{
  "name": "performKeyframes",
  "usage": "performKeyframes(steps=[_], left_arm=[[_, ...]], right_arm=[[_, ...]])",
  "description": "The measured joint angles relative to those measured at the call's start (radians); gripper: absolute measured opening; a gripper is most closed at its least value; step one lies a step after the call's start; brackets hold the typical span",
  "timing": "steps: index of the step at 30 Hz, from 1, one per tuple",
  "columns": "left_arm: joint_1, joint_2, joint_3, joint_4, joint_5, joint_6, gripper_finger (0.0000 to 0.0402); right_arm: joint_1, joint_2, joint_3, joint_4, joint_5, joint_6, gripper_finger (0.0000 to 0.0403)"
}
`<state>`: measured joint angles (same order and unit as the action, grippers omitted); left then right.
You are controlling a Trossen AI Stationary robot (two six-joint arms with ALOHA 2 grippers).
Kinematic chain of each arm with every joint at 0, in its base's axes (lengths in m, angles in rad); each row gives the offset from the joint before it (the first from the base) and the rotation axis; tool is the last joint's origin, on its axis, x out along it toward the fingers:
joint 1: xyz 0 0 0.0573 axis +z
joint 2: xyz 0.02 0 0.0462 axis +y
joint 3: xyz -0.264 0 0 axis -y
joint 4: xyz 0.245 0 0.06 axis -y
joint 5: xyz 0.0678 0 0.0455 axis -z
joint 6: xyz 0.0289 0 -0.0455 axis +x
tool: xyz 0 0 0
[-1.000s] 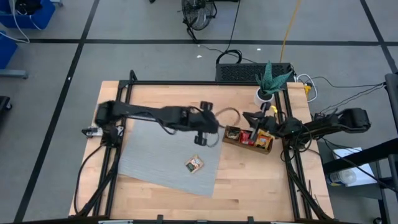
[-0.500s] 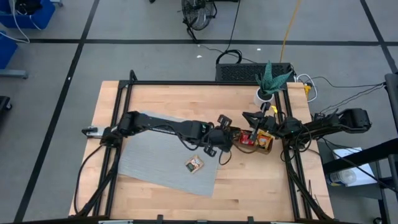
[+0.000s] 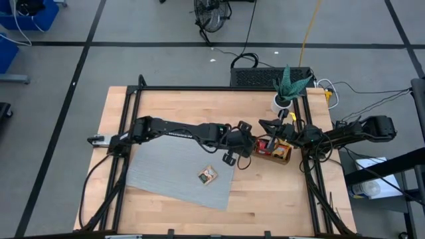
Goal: Pick & Place Tea
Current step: Put the brown tea bag into the left section of the wooden organizer
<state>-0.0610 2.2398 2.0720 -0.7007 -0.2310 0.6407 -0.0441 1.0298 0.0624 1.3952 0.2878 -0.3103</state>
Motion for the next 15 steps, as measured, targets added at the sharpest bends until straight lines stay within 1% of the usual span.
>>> performKeyframes(steps=[5, 9, 15], left_arm=[[0.008, 0.001, 0.000, 0.010, 0.009, -0.008, 0.0000], [0.024, 0.039, 0.000, 0.012, 0.048, -0.016, 0.0000], [0.039, 0.089, 0.000, 0.018, 0.038, 0.000, 0.0000]], right_arm=[[0.000, 0.000, -0.001, -0.001, 0.000, 0.000, 0.0004], [0.000, 0.000, -0.001, -0.001, 0.000, 0.000, 0.0004], [0.000, -0.004, -0.001, -0.006, -0.001, 0.000, 0.0004]])
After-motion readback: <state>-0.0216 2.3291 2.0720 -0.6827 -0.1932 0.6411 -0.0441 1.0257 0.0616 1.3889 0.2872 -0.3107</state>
